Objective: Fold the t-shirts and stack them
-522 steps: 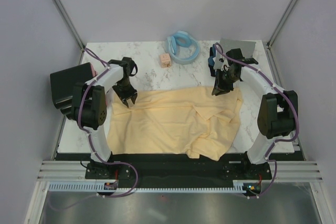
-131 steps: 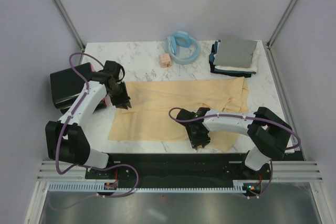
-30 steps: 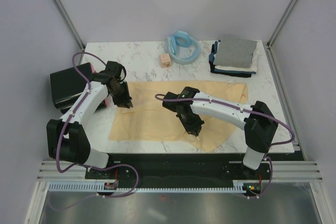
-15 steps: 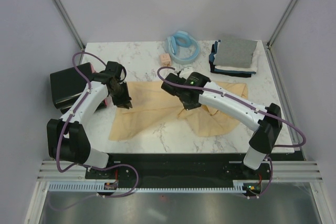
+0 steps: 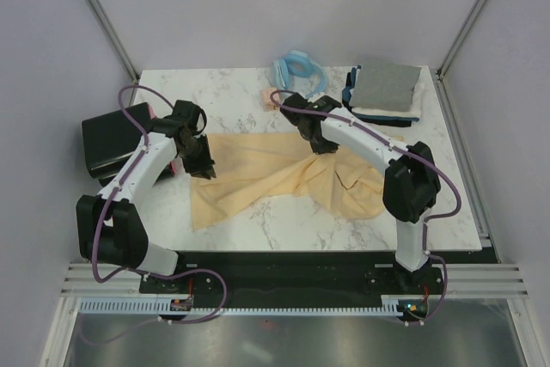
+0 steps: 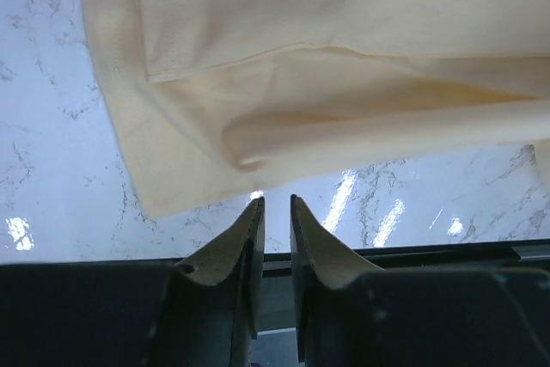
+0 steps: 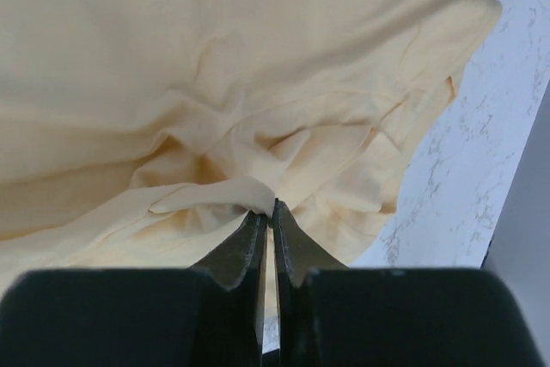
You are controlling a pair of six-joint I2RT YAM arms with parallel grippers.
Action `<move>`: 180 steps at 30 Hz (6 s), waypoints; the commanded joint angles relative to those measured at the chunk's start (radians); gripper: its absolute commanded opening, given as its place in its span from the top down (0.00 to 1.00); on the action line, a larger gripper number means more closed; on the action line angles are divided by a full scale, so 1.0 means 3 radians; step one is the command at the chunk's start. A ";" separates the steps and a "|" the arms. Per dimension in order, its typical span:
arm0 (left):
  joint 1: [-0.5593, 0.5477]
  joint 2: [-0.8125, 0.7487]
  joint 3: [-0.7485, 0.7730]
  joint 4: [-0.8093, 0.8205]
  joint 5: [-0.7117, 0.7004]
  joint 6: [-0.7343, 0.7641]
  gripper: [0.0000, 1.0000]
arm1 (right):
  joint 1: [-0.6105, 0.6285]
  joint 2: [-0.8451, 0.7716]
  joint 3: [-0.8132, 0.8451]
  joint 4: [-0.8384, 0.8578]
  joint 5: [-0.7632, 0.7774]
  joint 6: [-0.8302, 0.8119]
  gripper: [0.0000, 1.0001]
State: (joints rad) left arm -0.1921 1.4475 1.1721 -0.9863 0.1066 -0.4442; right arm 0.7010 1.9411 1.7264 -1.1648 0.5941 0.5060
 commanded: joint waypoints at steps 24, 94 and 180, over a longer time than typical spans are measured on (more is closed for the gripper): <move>-0.0019 0.0217 0.0189 -0.0072 -0.0115 -0.0007 0.75 | -0.0041 -0.0330 -0.0160 0.0114 -0.1873 -0.0367 0.59; -0.0019 0.0171 -0.0031 -0.0021 -0.0279 -0.0007 0.73 | 0.0425 0.0397 -0.0099 0.0411 -0.1296 -0.0373 1.00; -0.0019 0.0166 -0.0359 -0.0215 -0.0422 -0.0391 0.98 | -0.0547 -0.1531 -0.0146 -0.0167 -0.0315 0.0123 1.00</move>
State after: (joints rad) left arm -0.1967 1.5963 0.9680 -1.0443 0.0055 -0.5304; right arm 0.5484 1.5383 1.6272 -1.1484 0.2890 0.4644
